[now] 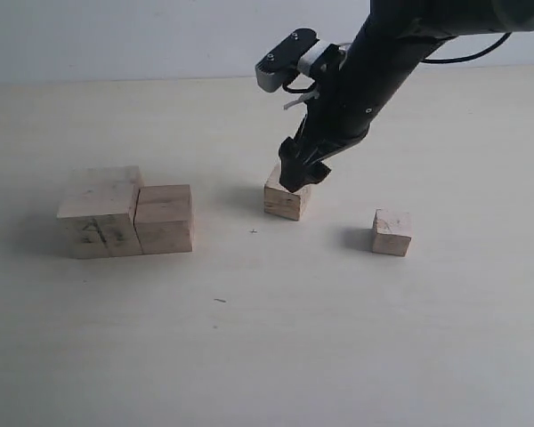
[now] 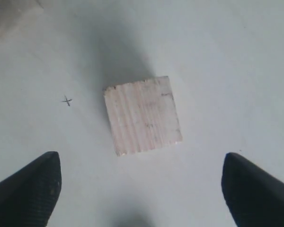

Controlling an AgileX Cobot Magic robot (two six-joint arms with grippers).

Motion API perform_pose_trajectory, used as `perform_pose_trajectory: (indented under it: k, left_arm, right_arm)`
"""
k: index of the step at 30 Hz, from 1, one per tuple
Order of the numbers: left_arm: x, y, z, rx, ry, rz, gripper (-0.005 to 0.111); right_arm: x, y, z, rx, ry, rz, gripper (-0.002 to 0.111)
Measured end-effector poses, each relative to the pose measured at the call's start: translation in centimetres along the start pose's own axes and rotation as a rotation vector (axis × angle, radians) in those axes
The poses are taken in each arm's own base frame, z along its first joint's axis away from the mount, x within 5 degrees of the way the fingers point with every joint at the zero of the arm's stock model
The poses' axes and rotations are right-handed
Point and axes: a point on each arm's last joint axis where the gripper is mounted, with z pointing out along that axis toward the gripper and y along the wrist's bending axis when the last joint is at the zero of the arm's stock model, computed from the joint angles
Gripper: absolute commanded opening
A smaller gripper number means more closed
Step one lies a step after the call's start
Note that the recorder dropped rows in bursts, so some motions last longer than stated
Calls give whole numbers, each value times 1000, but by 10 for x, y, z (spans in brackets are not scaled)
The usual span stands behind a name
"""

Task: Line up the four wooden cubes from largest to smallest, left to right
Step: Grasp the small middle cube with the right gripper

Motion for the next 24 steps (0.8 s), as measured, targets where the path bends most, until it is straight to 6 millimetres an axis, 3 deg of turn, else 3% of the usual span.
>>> perform_pose_trajectory:
  k: [11, 18, 24]
  left_arm:
    - [0, 0, 0, 0, 0, 0, 0]
    - [0, 0, 0, 0, 0, 0, 0]
    - [0, 0, 0, 0, 0, 0, 0]
  right_arm:
    - [-6, -2, 4, 13, -74, -65, 85]
    - [-2, -4, 40, -18, -67, -56, 85]
    - [2, -4, 58, -42, -65, -92, 80]
